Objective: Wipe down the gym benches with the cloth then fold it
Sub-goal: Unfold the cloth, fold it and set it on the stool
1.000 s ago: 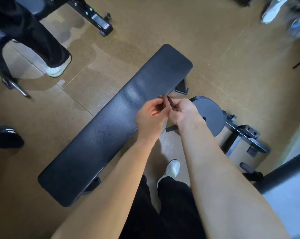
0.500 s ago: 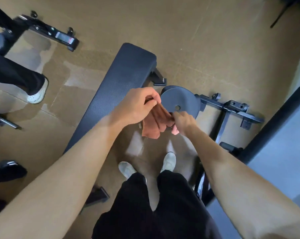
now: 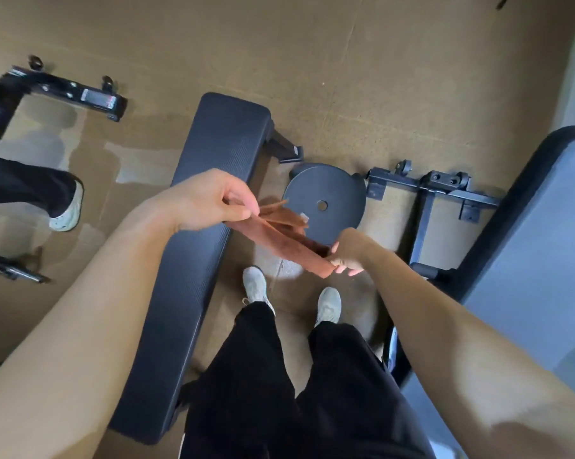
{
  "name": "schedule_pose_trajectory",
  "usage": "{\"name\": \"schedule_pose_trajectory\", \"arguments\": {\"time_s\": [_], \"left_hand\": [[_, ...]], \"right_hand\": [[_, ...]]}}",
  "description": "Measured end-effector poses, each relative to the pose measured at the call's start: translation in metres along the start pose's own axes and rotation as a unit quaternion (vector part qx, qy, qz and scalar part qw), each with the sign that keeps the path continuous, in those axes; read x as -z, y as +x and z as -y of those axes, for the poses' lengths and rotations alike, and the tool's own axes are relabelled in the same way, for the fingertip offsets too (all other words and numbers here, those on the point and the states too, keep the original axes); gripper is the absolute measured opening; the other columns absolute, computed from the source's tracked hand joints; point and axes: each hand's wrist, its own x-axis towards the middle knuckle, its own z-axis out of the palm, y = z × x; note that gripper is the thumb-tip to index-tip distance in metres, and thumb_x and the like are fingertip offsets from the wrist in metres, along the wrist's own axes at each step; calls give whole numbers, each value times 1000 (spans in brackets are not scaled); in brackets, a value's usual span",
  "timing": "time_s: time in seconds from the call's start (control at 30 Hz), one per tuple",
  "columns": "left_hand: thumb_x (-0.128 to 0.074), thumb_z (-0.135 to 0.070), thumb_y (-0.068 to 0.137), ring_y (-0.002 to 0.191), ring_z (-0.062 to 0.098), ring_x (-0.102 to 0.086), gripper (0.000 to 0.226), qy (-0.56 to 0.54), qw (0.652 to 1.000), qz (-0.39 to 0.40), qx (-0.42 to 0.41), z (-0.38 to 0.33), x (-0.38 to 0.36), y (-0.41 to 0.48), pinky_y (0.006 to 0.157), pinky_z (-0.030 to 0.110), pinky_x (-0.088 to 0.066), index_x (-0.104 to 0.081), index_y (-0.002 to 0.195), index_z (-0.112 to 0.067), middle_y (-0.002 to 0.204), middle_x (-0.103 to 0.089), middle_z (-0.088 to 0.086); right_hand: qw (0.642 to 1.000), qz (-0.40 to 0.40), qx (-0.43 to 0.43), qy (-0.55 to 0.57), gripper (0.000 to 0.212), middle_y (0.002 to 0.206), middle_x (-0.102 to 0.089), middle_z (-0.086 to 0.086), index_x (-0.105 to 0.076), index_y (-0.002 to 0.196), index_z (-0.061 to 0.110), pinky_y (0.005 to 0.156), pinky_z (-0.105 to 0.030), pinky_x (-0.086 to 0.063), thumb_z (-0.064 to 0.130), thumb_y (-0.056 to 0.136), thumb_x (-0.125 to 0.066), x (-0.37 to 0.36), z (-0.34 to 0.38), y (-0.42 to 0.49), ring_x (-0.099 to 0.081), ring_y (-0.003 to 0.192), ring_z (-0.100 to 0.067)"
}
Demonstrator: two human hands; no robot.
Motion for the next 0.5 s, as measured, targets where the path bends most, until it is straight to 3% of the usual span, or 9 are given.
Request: {"name": "schedule_pose_trajectory", "arguments": {"time_s": [0.1,0.17,0.23,0.3,0.37,0.5], "left_hand": [[-70,-10,91,89,1,-69,22,35,999,15,9,12,8,24,87,28,-52,-76,86,-30,90,-76,-12],[-70,-13,91,81,-9,-66,20,52,998,16,7,13,10,40,77,20,-47,-76,84,-32,86,-75,-17],[-70,-15,91,77,-12,-64,18,74,997,13,2,11,14,53,71,17,-42,-75,85,-31,85,-75,-16],[-69,-16,91,79,-10,-63,18,101,995,7,-10,9,21,66,71,16,-41,-75,85,-31,89,-74,-16],[-68,-15,91,87,-6,-63,17,123,992,-20,-23,7,29,78,75,17,-42,-75,88,-29,94,-73,-15],[-68,-15,91,89,8,-64,14,155,983,-83,-59,7,48,98,73,23,-41,-69,98,-26,89,-72,-13]], "right_hand": [[987,-151,-33,-32,33,77,-68,-5,-67,85,8,60,-31,-56,39,80,-75,14,-8,2,-66,72,-25],[970,-236,-54,-32,32,86,-63,-8,-62,91,9,64,-35,-53,39,83,-70,26,-7,-2,-63,77,-29],[957,-274,-54,-74,33,98,-64,-15,-66,105,8,67,-34,-46,37,90,-59,38,0,-6,-64,88,-36],[947,-291,-39,-127,31,107,-66,-17,-66,110,9,69,-34,-43,32,93,-53,55,7,-9,-64,97,-39],[949,-276,-25,-152,27,103,-66,-17,-67,106,9,69,-34,-45,27,90,-54,75,12,-11,-64,94,-39],[949,-221,25,-225,23,69,-59,-7,-67,72,11,59,-31,-48,27,87,-59,125,23,-27,-57,69,-31]]}}
